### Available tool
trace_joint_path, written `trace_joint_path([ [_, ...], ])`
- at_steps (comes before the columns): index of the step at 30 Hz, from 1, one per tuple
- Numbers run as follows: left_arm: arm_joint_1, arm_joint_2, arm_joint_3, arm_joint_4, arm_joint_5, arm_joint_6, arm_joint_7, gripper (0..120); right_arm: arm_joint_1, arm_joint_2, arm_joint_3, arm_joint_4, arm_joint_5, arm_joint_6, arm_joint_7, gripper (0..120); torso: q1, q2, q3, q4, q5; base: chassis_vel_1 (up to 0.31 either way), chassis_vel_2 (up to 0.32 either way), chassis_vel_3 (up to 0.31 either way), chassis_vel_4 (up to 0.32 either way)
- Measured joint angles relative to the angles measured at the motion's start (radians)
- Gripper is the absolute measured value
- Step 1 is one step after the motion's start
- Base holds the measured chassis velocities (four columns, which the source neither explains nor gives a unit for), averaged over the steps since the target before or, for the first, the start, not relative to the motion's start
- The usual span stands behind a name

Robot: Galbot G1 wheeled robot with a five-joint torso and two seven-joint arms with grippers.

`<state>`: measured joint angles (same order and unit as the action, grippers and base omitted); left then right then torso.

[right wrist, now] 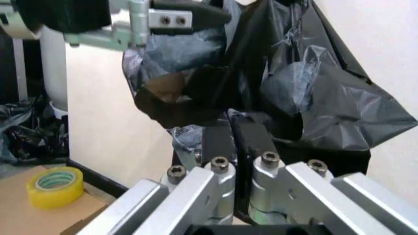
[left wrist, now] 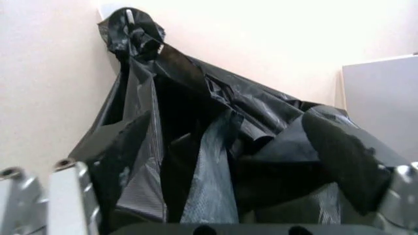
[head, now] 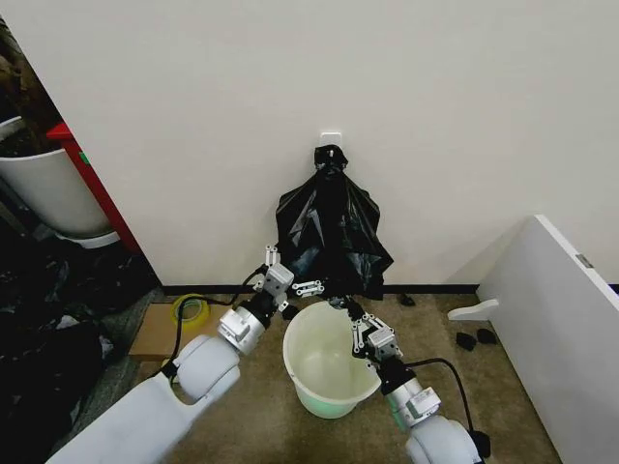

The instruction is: Place the garbage bag over the trash bin.

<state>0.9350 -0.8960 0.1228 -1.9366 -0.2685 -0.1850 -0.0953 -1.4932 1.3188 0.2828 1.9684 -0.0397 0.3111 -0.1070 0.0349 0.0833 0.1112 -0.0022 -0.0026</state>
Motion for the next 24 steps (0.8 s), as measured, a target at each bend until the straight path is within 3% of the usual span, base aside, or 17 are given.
trace_joint_path([
  [8,-0.021,0.0,0.035,0.029,0.016,0.011,-0.023,59,0.003,-0.003,0.001,0.003,0.008,-0.001,0.0,0,0.0,0.0,0.0,0.0,0.0,0.0,0.0,0.0,0.0],
  [15,-0.016,-0.028,0.048,0.041,0.02,0.094,-0.143,30,-0.001,-0.01,0.007,0.013,0.017,-0.003,0.001,0,0.0,0.0,0.0,0.0,0.0,0.0,0.0,0.0,0.0],
  [24,-0.003,-0.04,0.031,0.04,0.016,0.071,-0.151,0,-0.008,-0.013,0.013,0.027,0.026,-0.009,0.003,0,0.0,0.0,0.0,0.0,0.0001,0.0,0.0,0.0,0.0],
])
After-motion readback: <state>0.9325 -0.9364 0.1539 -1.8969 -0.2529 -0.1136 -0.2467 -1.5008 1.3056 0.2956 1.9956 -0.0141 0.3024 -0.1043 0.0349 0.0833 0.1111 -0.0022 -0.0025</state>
